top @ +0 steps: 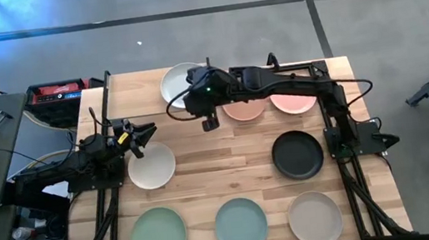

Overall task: Place and stack plates onto a shelf
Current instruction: Stack the green plate on top of the light blue plate on the shelf

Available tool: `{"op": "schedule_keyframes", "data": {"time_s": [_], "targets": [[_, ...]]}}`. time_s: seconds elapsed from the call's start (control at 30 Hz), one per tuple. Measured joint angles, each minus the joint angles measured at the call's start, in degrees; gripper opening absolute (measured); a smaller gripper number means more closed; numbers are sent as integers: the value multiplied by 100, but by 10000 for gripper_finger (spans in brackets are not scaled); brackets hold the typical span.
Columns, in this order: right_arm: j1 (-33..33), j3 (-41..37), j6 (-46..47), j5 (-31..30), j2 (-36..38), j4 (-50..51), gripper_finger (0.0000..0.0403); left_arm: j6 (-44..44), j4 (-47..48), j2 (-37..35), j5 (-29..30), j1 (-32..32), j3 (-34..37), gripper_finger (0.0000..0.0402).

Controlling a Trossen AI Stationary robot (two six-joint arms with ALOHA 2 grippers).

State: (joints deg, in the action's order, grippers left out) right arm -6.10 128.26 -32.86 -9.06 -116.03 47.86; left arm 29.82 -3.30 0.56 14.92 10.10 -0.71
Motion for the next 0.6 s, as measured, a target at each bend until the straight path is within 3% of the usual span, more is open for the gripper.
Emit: {"op": "schedule_keyframes", "data": {"time_s": [0.2, 0.3, 0.43, 0.6], "targets": [[120, 363, 812, 0, -2, 337, 114, -4, -172, -1, -165, 1, 0, 120], [224, 471, 1315, 30, -2, 590, 114, -4, -490, 0, -498, 1, 0, 120], [442, 528, 1871, 585, -4, 679, 114, -60, -595, 2, -914, -1, -128, 120], [779, 528, 2264, 610, -7, 686, 114, -392, -559, 3, -1297, 0, -537, 120]]}}
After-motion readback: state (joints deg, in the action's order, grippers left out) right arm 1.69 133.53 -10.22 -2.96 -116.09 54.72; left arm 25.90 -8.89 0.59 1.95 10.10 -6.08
